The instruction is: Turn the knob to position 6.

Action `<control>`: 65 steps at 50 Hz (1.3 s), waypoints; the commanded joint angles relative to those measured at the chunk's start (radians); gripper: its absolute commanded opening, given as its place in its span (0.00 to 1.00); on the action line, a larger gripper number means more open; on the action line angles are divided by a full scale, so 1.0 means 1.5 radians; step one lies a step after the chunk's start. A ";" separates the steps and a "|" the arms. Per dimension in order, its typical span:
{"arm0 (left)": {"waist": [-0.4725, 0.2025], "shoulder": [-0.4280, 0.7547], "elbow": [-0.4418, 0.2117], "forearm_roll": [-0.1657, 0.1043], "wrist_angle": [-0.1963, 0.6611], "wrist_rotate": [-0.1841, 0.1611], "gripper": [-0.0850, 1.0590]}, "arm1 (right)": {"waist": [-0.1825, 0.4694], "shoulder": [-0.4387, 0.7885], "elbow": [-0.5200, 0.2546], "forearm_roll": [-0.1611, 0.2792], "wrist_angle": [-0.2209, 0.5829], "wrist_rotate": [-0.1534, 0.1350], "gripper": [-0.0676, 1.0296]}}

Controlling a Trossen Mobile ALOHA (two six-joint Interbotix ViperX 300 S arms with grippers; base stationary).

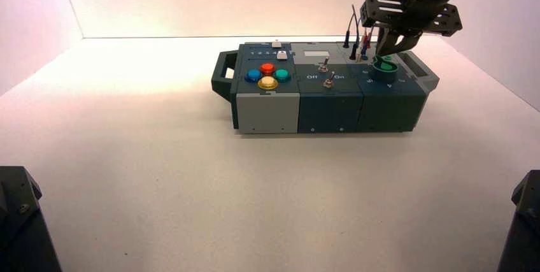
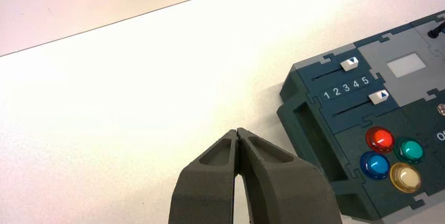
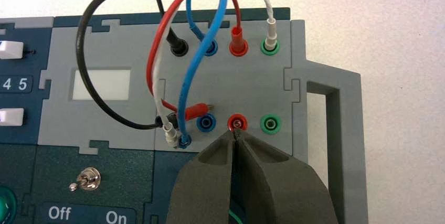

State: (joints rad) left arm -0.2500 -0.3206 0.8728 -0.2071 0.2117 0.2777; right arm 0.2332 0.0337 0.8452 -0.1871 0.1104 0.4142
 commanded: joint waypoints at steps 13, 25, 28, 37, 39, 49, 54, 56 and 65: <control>-0.002 -0.009 -0.007 0.001 -0.006 0.001 0.05 | 0.008 -0.006 -0.013 0.012 -0.004 0.001 0.04; -0.002 -0.010 -0.007 0.001 -0.006 0.001 0.05 | 0.027 0.003 -0.020 0.016 -0.004 0.002 0.04; -0.002 -0.010 -0.007 0.001 -0.006 0.001 0.05 | 0.028 0.004 -0.021 0.018 -0.004 0.002 0.04; -0.003 -0.010 -0.007 0.001 -0.007 0.001 0.05 | 0.028 0.005 -0.021 0.021 -0.002 0.002 0.04; -0.002 -0.009 -0.007 0.001 -0.006 0.001 0.05 | 0.029 0.005 -0.021 0.021 -0.001 0.002 0.04; -0.002 -0.010 -0.007 0.001 -0.007 0.001 0.05 | 0.029 0.005 -0.021 0.024 -0.001 0.002 0.04; -0.002 -0.010 -0.007 0.001 -0.007 0.001 0.05 | 0.029 0.005 -0.021 0.025 -0.001 0.002 0.04; -0.002 -0.009 -0.007 0.001 -0.007 0.001 0.05 | 0.030 0.006 -0.022 0.026 -0.001 0.002 0.04; -0.003 -0.010 -0.007 0.001 -0.007 0.001 0.05 | 0.035 0.006 -0.022 0.030 -0.001 0.002 0.04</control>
State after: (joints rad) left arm -0.2500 -0.3221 0.8728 -0.2071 0.2102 0.2777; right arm 0.2746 0.0552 0.8345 -0.1457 0.1135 0.4142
